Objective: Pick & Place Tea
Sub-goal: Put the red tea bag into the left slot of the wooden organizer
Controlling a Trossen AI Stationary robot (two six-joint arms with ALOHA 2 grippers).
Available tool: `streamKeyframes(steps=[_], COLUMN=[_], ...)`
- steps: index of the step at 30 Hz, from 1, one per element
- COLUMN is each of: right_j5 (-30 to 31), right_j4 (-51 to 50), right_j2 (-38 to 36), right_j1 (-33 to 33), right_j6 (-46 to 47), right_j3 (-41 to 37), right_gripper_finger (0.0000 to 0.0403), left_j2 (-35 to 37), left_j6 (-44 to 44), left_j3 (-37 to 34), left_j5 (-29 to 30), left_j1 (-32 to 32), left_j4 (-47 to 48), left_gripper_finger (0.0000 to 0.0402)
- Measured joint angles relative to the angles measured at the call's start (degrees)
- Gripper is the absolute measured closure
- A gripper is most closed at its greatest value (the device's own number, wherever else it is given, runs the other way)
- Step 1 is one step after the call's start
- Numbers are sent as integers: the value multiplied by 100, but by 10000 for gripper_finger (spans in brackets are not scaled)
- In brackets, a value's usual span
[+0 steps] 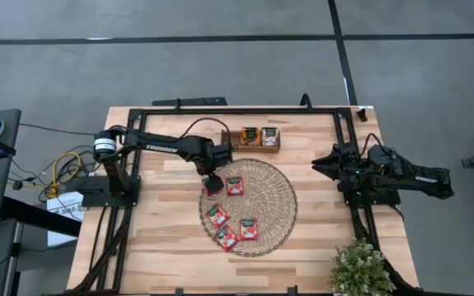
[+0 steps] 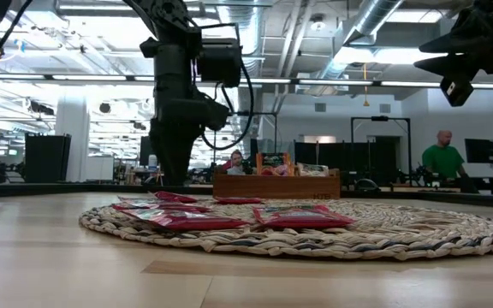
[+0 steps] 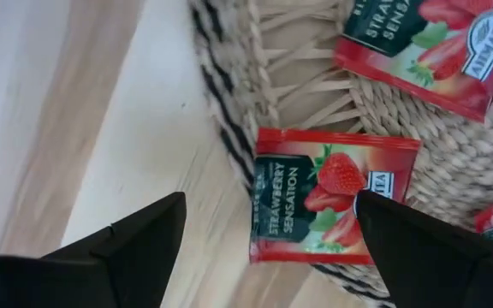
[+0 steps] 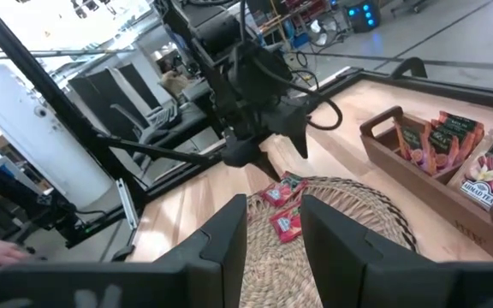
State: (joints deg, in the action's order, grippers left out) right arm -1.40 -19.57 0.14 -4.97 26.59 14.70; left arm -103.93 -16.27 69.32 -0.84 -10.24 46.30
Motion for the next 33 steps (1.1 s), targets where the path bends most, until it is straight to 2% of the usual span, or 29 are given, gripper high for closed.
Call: streamKeyframes(steps=[6,12,25,29,33], right_j5=[-1,-7,-9,-9,-7], right_j4=[-2,-2,3,4,1], right_j2=[0,0,0,0,0], right_j1=[-2,-2,0,0,0], right_j6=[-1,-2,0,0,0], right_j3=[0,0,0,0,0], right_gripper_finger=[300,300,300,300,300], left_j2=[-19,-110,-351,-347,-347], left_j6=[516,594,657,655,666], left_j3=[0,-78,-153,-153,-153], left_j5=[-194,-44,-131,-131,-142], left_j1=[-4,-109,-256,-254,-254], left_j4=[-4,-39,-149,-142,-142], left_gripper_finger=[67,67,69,89,131])
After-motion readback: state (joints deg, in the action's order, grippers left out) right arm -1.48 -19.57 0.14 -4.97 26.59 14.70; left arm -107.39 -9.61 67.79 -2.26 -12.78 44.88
